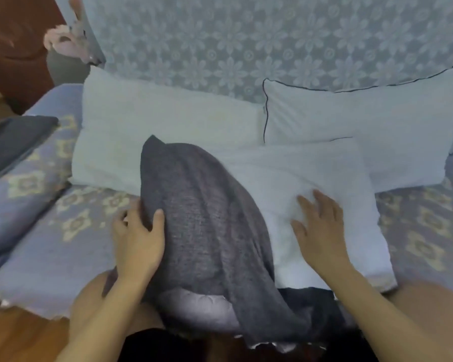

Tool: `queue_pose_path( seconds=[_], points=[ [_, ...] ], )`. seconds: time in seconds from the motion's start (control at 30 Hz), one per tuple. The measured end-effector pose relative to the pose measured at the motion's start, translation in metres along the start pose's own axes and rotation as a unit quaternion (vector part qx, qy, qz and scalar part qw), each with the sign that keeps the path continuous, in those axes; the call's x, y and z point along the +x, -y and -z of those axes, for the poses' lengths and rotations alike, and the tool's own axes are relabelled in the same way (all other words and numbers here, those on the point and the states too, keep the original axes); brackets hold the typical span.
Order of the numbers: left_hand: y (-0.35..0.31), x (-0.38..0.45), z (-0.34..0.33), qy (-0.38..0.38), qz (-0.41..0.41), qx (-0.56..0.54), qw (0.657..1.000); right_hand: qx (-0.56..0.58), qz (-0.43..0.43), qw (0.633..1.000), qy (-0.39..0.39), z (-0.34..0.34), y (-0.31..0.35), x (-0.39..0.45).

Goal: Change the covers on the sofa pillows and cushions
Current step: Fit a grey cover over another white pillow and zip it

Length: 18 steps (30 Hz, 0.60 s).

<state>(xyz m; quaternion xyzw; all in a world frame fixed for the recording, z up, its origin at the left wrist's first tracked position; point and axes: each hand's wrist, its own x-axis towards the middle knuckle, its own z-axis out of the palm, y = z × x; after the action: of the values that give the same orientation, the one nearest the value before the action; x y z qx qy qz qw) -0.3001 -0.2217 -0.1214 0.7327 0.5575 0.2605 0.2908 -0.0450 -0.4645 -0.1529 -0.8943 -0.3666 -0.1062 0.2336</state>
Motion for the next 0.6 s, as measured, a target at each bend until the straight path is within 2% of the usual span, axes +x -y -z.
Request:
queue_pose_path(
  seconds=[0.03, 0.07, 0.1, 0.2, 0.27, 0.37, 0.5, 0.53, 0.6],
  points=[
    [0.004, -0.007, 0.004, 0.020, 0.000, 0.012, 1.000, 0.039, -0.023, 0.998, -0.043, 0.003, 0.009, -0.007],
    [0.010, -0.011, 0.005, 0.042, 0.013, 0.029, 0.999, 0.090, -0.040, 0.994, -0.052, 0.006, 0.019, -0.017],
    [0.014, -0.014, 0.005, 0.060, 0.030, 0.050, 0.997, 0.140, -0.053, 0.988, -0.023, 0.007, 0.030, -0.029],
    [0.017, -0.017, -0.004, 0.090, 0.077, 0.075, 0.990, 0.224, -0.083, 0.960, 0.147, -0.003, 0.055, -0.064],
    [0.005, -0.017, -0.012, 0.088, 0.075, 0.099, 0.988, 0.219, -0.076, 0.958, 0.170, -0.012, 0.059, -0.073],
    [-0.014, -0.007, -0.016, 0.066, 0.008, 0.159, 0.985, 0.223, -0.067, 0.948, 0.216, -0.012, 0.062, -0.065],
    [-0.024, 0.026, -0.005, 0.073, -0.101, 0.245, 0.962, 0.297, -0.090, 0.907, 0.284, 0.004, 0.081, -0.074],
    [-0.024, 0.037, 0.002, 0.077, -0.113, 0.253, 0.958, 0.313, -0.095, 0.903, 0.279, 0.014, 0.082, -0.071],
    [-0.021, 0.061, 0.018, 0.066, -0.122, 0.257, 0.956, 0.281, -0.121, 0.930, 0.203, 0.028, 0.057, -0.056]
  ],
)
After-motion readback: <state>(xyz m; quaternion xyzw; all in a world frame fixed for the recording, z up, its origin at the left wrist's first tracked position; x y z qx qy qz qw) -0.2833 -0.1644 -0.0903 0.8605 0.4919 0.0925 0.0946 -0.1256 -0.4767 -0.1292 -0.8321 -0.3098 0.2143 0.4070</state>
